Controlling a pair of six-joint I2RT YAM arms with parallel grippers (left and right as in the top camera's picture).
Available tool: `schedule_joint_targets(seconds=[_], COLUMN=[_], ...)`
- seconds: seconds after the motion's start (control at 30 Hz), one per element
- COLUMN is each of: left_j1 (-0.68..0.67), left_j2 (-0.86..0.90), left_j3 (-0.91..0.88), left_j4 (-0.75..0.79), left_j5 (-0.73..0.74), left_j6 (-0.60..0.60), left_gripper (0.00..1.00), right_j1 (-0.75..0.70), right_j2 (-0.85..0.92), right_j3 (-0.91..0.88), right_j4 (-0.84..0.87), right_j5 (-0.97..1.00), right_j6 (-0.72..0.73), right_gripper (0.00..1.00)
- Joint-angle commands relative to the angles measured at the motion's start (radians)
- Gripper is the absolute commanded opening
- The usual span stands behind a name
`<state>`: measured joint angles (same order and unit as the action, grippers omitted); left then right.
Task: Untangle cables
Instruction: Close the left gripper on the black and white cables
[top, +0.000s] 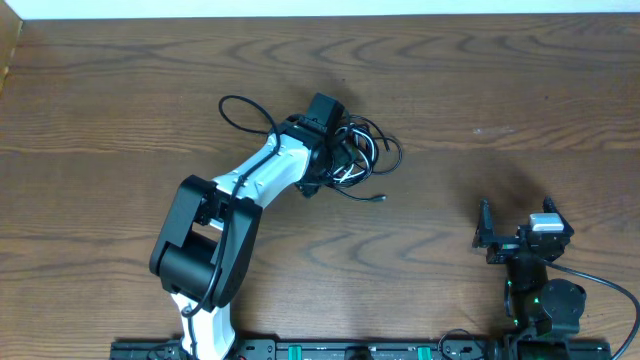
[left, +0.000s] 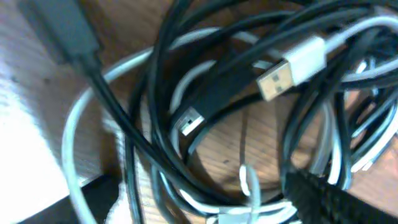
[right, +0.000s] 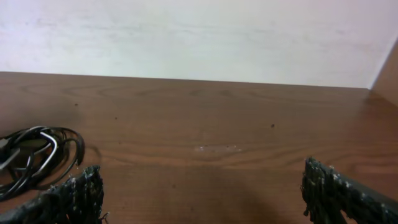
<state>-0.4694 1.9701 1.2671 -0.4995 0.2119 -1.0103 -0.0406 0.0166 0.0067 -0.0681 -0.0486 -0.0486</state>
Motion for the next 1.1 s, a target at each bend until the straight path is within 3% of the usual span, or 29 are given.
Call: schedule_joint_targets(seconds=[0.0, 0.17, 0.27, 0.43, 0.53, 0.73, 1.07], left_j1=[0.0, 0.0, 0.0, 0.0, 0.0, 0.0, 0.001], left_j2=[0.026, -0.105, -0.174, -0.239, -0.237, -0.231, -0.101], left_j3=[-0.039, -0.038, -0.038, -0.038, -0.038, -0.038, -0.042], left_j4=[-0.06, -0.079, -0.08, -0.045, 0.003, 0.115, 0.137], left_j5=[0.012, -0.004, -0.087, -0.303, -0.31, -0.31, -0.31], left_j6=[0.143, 0.401, 0.547, 0.573, 0.622, 0.883, 0.96], left_gripper=[0.96, 0.97, 0.98, 0.98, 1.0, 0.98, 0.98], right_j1=[0.005, 0.005, 0.005, 0.005, 0.005, 0.005, 0.005], right_j2=[-0.01, -0.01, -0.01, -0.01, -0.01, -0.01, -0.01], right_j3=[-0.002, -0.002, -0.002, -0.002, -0.002, -0.002, -0.002], right_j4=[-0.003, -0.003, -0.003, -0.003, -0.003, -0.003, -0.003], right_j5=[-0.003, -0.003, -0.003, -0.003, -0.003, -0.003, -0.003], right_j6=[-0.012, -0.012, -0.012, -0.012, -0.012, -0.012, -0.012], right_gripper=[0.99, 0.99, 0.99, 0.99, 0.99, 0.99, 0.99])
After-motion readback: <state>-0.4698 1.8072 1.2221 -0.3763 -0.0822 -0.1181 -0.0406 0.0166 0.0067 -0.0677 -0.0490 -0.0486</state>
